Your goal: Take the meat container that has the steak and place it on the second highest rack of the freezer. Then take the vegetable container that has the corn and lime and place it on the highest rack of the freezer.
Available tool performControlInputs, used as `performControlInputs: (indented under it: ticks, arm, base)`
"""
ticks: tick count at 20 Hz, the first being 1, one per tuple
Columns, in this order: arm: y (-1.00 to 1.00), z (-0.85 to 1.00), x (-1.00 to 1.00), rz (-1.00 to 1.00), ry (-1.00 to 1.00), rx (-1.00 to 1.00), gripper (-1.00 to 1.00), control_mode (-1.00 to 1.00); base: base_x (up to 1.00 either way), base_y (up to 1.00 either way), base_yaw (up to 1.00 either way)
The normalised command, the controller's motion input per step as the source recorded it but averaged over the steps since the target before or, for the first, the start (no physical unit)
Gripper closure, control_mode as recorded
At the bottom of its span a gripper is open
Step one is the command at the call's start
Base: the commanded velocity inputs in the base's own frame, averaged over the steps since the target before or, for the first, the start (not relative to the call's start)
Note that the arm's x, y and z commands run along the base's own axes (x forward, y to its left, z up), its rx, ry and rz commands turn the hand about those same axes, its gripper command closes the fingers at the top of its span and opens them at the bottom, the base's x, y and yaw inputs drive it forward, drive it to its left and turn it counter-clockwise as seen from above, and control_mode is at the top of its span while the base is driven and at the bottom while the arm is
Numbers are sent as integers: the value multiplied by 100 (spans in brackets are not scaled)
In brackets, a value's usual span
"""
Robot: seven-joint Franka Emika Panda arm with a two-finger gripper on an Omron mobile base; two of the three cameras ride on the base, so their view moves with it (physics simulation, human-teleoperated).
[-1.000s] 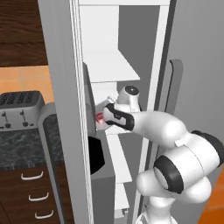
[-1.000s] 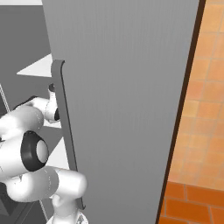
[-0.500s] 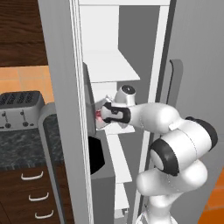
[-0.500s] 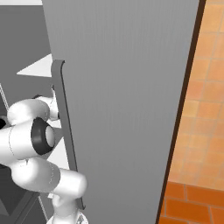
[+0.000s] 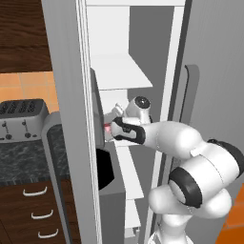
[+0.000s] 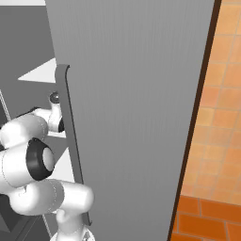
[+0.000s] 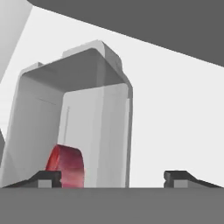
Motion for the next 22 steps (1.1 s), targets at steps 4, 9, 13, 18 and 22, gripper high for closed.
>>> performControlInputs:
  ticks: [4,9,13,18,22]
  arm:
    - [0,36,-97,-5,-21,1,-100,-100]
    - [-1,53,-100,-9,-4,3,-100,-100]
    - [0,79,-91,-5,-1,0,-100,-100]
    - [-2,66,-87,-3,0,0,-100,-100]
    - [-6,65,-88,-1,0,0,-100,-100]
  base:
    - [0,0,0]
    - [0,0,0]
    - [0,0,0]
    - [0,0,0]
    - [0,0,0]
